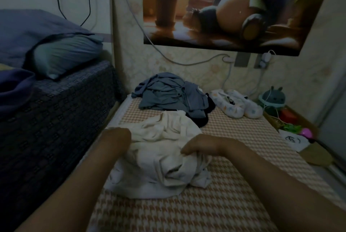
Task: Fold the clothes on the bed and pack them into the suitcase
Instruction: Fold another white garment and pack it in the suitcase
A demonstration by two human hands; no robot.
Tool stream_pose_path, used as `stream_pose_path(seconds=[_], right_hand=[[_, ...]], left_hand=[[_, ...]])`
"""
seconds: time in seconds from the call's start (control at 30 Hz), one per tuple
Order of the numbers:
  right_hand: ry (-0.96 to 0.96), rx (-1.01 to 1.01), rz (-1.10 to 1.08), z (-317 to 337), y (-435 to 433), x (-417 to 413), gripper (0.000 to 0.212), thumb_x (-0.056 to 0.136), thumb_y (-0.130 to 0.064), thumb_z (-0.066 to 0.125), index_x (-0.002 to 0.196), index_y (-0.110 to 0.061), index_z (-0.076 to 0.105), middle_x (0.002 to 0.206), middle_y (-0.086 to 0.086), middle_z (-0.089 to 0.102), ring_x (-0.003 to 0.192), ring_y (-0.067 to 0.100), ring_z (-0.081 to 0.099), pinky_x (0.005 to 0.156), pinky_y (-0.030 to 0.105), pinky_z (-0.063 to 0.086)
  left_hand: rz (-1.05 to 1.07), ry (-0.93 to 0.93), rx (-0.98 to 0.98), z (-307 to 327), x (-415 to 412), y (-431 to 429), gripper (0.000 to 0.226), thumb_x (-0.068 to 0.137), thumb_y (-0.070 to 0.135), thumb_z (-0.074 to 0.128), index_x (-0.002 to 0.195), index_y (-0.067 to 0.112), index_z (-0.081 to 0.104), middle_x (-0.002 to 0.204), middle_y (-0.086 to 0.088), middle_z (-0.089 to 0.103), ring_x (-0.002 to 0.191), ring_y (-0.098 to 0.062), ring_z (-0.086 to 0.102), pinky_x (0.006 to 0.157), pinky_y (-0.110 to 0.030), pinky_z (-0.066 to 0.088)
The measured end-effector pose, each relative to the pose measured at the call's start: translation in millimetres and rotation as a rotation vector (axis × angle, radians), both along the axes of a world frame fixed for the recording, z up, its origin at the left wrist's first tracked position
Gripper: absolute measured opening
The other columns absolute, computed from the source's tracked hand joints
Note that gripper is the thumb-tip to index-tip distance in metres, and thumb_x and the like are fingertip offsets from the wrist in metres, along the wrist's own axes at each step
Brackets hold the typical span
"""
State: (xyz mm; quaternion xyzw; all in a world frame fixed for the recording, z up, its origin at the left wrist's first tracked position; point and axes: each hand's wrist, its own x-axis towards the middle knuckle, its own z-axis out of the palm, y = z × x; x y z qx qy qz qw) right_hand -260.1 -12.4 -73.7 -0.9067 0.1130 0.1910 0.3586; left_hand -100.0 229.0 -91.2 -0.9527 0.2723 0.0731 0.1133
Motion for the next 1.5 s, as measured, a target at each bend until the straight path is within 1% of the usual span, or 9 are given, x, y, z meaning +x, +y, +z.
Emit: stream_pose_path(seconds=[0.27,0.67,0.8,0.9,1.07,1.13,1.23,1.4,1.5], right_hand=[[0.050,-0.686,0.371,-37,-19,-8,0.053,0.092,-0.032,0.060,0.143,-0.030,0.043,0.152,-0.003,0.033,0.139,0.020,0.029,0.113,0.032,0.025],[-0.553,-1.239,-0.281,-10,-67,-57,0.012,0.075,-0.031,0.074,0.072,-0.025,0.064,0.078,0.002,0.067,0.073,0.022,0.063,0.080,0.046,0.053],[0.153,-1.161,-0.326,-16,-64,-66,0.075,0.087,-0.046,0.058,0.147,-0.016,0.026,0.153,0.018,0.024,0.141,0.039,0.020,0.112,0.061,0.012],[-0.092,-0.858,-0.103,-22,-49,-51,0.093,0.087,-0.044,0.062,0.154,-0.027,-0.001,0.161,0.008,-0.008,0.148,0.029,-0.002,0.118,0.051,0.006],[-0.207,-0.418,0.093,-46,-15,-17,0.100,0.087,-0.035,0.067,0.153,-0.033,-0.008,0.152,0.008,0.032,0.134,0.027,0.041,0.107,0.035,0.037],[-0.200,-0.533,0.152,-58,-14,-10,0.089,0.089,-0.027,0.065,0.153,-0.031,0.003,0.126,0.013,0.056,0.106,0.029,0.057,0.085,0.032,0.047],[-0.230,-0.571,0.180,-66,-24,-5,0.045,0.088,-0.013,0.063,0.117,-0.035,0.036,0.091,0.007,0.055,0.076,0.022,0.052,0.057,0.030,0.039],[-0.234,-1.004,0.042,-47,-40,2,0.022,0.096,-0.018,0.051,0.116,-0.014,0.059,0.126,0.011,0.053,0.109,0.025,0.055,0.088,0.032,0.043],[-0.095,-1.223,-0.199,-38,-49,5,0.031,0.102,-0.020,0.040,0.129,-0.014,0.054,0.138,0.008,0.045,0.123,0.021,0.050,0.100,0.033,0.041]], left_hand=[[-0.373,0.533,-0.324,11,-95,-39,0.067,0.075,0.063,0.067,0.134,0.040,0.046,0.135,0.013,0.048,0.123,-0.014,0.046,0.101,-0.030,0.037],[-0.120,-0.088,-0.427,24,-33,12,0.048,0.096,0.028,0.047,0.142,0.029,0.032,0.135,-0.007,0.051,0.115,-0.029,0.054,0.091,-0.040,0.047],[-0.016,-0.253,-0.339,26,-35,15,0.065,0.091,0.042,0.055,0.147,0.026,0.026,0.142,-0.011,0.041,0.127,-0.034,0.041,0.103,-0.048,0.034],[-0.351,-0.276,-0.485,22,-54,-15,0.047,0.087,0.022,0.059,0.132,0.032,0.050,0.135,-0.002,0.047,0.123,-0.027,0.041,0.104,-0.041,0.032],[-0.418,-0.049,-0.252,3,-75,-48,0.045,0.087,0.060,0.052,0.127,0.039,0.057,0.138,0.005,0.044,0.126,-0.027,0.043,0.100,-0.038,0.034],[-0.367,0.117,-0.047,-5,-74,-46,0.067,0.083,0.068,0.053,0.141,0.037,0.043,0.147,0.005,0.039,0.134,-0.027,0.039,0.106,-0.040,0.036],[-0.398,0.124,-0.120,-4,-64,-40,0.035,0.090,0.035,0.060,0.123,0.023,0.062,0.125,-0.002,0.060,0.113,-0.023,0.056,0.090,-0.030,0.046],[-0.258,0.153,-0.576,27,-47,-7,0.036,0.074,0.011,0.049,0.103,0.009,0.070,0.106,-0.010,0.068,0.101,-0.028,0.061,0.081,-0.029,0.047],[-0.043,0.169,-0.485,43,-33,24,0.027,0.082,0.020,0.044,0.091,0.007,0.066,0.095,-0.013,0.063,0.085,-0.026,0.056,0.069,-0.029,0.043]])
